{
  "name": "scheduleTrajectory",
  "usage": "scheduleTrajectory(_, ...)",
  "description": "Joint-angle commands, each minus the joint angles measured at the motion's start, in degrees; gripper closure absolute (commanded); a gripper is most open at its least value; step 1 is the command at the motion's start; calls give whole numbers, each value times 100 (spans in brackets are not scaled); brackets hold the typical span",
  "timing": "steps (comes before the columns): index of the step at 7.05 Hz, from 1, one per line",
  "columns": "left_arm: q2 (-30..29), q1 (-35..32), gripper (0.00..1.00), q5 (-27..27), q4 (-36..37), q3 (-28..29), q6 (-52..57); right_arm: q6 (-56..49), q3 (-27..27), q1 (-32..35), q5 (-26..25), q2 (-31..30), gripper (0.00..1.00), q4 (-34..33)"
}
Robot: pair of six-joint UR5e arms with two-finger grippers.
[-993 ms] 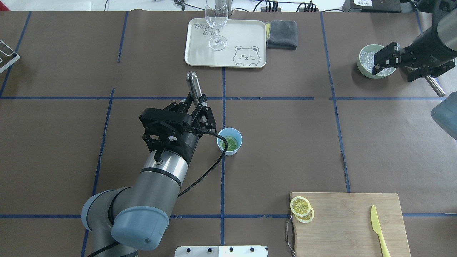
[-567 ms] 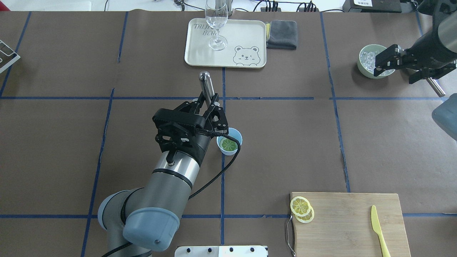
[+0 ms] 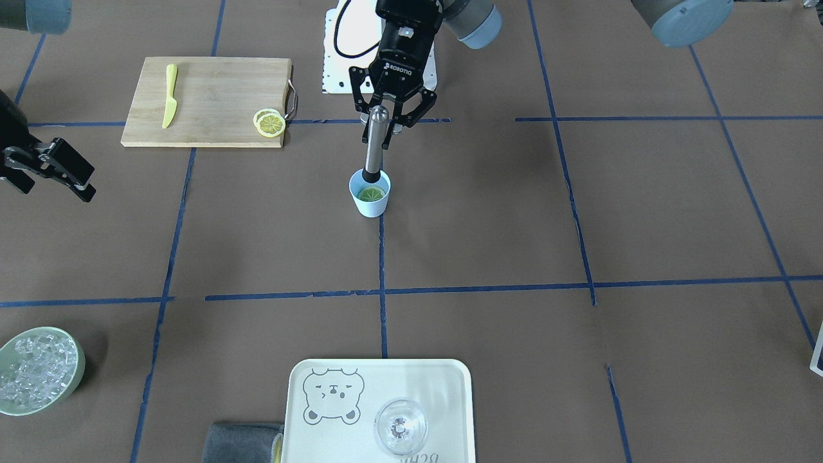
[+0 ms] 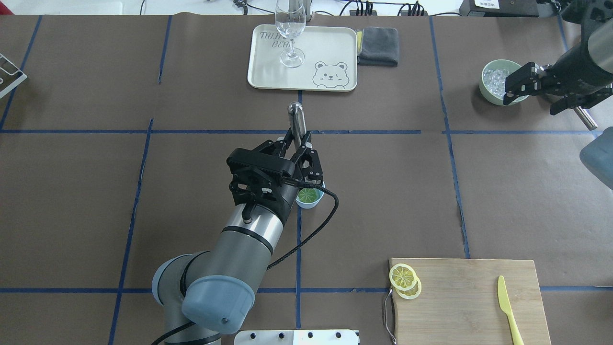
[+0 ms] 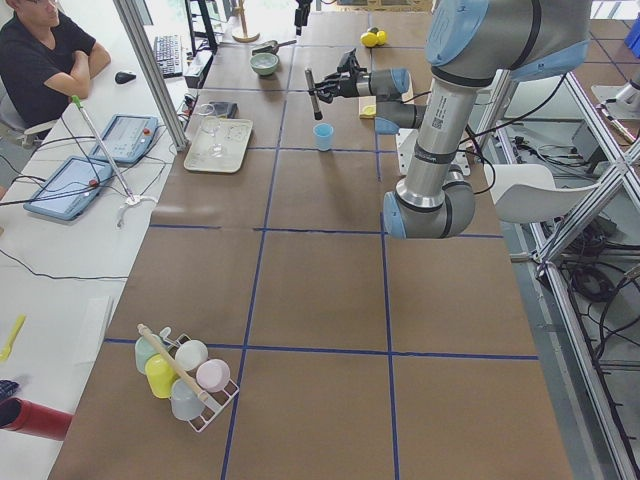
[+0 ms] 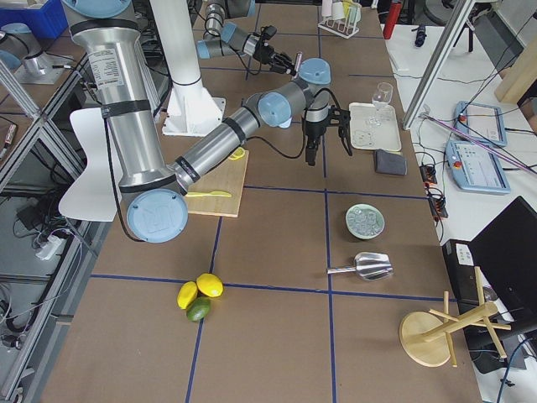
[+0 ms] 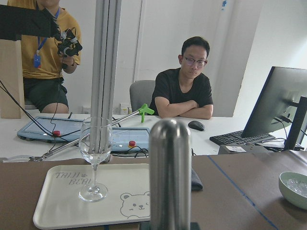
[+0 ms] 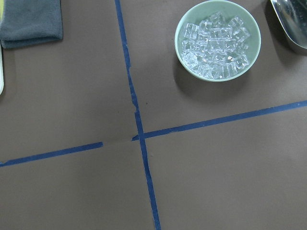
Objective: Squeeze lemon into cup
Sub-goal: 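Lower the metal rod into the blue cup and stir with the left gripper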
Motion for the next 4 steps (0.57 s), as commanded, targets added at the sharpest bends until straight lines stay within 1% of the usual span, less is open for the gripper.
scheduleTrajectory(1, -37, -8, 100, 0, -20, 244, 23, 0, -33, 0, -7, -8, 0, 2)
scheduleTrajectory(4, -37, -8, 100, 8, -38, 420, -3, 0, -59, 17, -7, -34, 0, 20)
